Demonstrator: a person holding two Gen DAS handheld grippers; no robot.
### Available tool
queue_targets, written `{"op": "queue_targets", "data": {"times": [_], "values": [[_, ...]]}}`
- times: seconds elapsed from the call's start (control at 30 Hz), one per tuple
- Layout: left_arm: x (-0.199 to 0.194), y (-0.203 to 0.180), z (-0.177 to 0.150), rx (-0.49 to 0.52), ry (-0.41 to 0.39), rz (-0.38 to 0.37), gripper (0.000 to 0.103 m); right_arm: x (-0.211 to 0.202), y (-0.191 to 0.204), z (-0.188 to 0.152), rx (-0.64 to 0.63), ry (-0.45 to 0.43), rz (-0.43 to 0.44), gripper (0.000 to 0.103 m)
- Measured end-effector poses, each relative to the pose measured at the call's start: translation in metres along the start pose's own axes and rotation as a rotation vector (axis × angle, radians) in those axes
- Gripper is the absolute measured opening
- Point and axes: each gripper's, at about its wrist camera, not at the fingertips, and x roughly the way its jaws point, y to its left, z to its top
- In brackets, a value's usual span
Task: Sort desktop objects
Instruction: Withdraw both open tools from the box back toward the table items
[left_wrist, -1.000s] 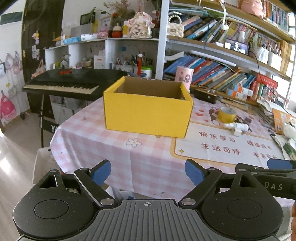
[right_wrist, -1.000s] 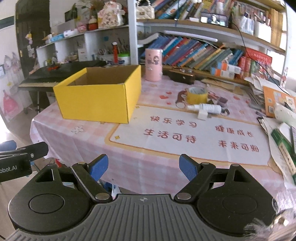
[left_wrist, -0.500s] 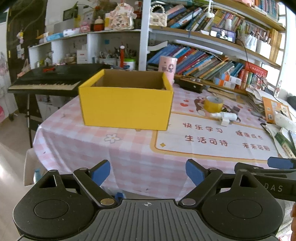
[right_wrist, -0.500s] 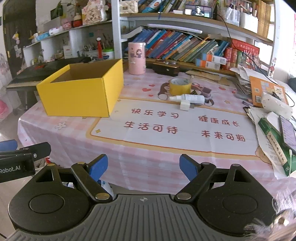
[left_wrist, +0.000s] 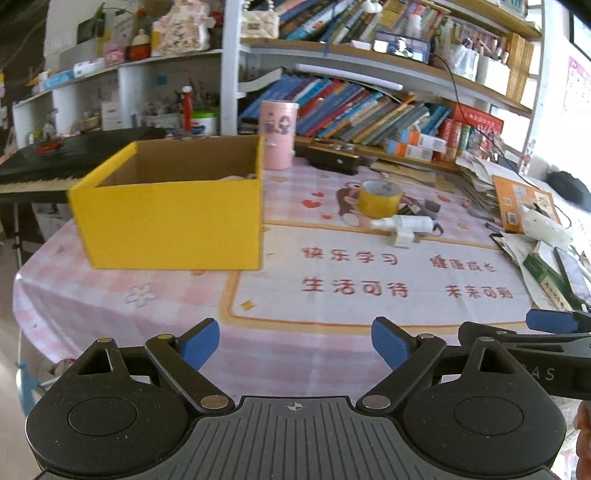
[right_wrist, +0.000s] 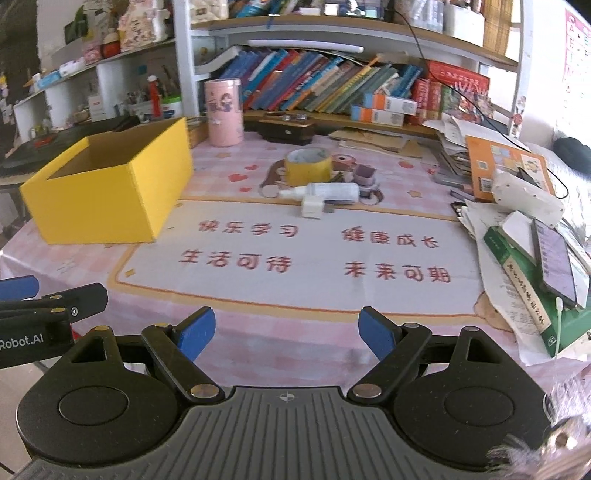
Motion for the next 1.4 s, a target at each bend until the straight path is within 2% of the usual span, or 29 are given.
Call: {"op": "queue_targets", "data": {"times": [0.57, 1.0, 1.4], "values": [[0.065, -0.07, 0.034, 0.016, 0.049, -0.013, 0.092, 0.047, -0.076, 0.04, 0.014, 0.03, -0.003, 0.084], [0.098, -0.12, 0.05, -0.009, 0.055, 0.012, 0.091, 0.069, -0.129, 0.067, -0.023, 0.001, 0.032, 0.084], [0.13, -0.151, 0.06, 0.026, 0.042, 0.04, 0.087, 0.092, -0.164, 0.088, -0.024, -0.03, 0.06, 0.084]]}}
